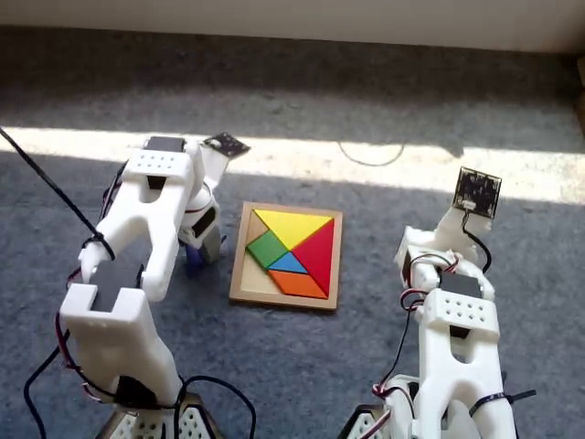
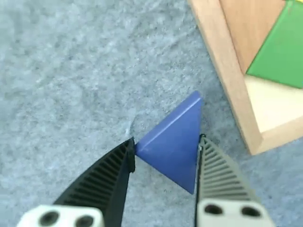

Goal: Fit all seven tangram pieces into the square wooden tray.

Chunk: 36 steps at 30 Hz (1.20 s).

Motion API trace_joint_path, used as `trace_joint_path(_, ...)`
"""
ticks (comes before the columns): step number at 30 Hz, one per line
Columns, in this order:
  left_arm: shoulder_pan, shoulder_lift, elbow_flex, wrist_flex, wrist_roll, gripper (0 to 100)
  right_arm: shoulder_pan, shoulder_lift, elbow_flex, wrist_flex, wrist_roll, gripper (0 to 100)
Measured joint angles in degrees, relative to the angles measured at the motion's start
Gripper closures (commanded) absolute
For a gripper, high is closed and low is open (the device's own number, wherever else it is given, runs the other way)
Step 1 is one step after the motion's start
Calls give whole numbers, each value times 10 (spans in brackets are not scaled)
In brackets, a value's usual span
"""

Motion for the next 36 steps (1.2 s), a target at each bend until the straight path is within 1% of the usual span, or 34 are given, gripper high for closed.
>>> trace_joint_path(7, 33, -97, 0, 45, 92, 885, 0, 0, 0, 0, 0, 994)
trace_joint_path(11, 62, -116, 0, 69, 153, 885, 0, 0, 0, 0, 0, 994)
trace_joint_path(15, 87, -117, 0, 80, 234, 885, 0, 0, 0, 0, 0, 994)
trace_joint_path(23, 134, -117, 0, 80, 412, 885, 0, 0, 0, 0, 0, 994)
trace_joint_path(28, 178, -117, 16, 80, 578, 885, 0, 0, 0, 0, 0, 994)
trace_joint_path(30, 198, -117, 46, 66, 643, 884, 0, 0, 0, 0, 0, 994)
trace_joint_path(32, 219, -117, 81, 33, 701, 881, 0, 0, 0, 0, 0, 994)
trace_joint_path(34, 236, -117, 114, -6, 738, 880, 0, 0, 0, 0, 0, 994)
trace_joint_path(36, 244, -117, 135, -40, 759, 880, 0, 0, 0, 0, 0, 994)
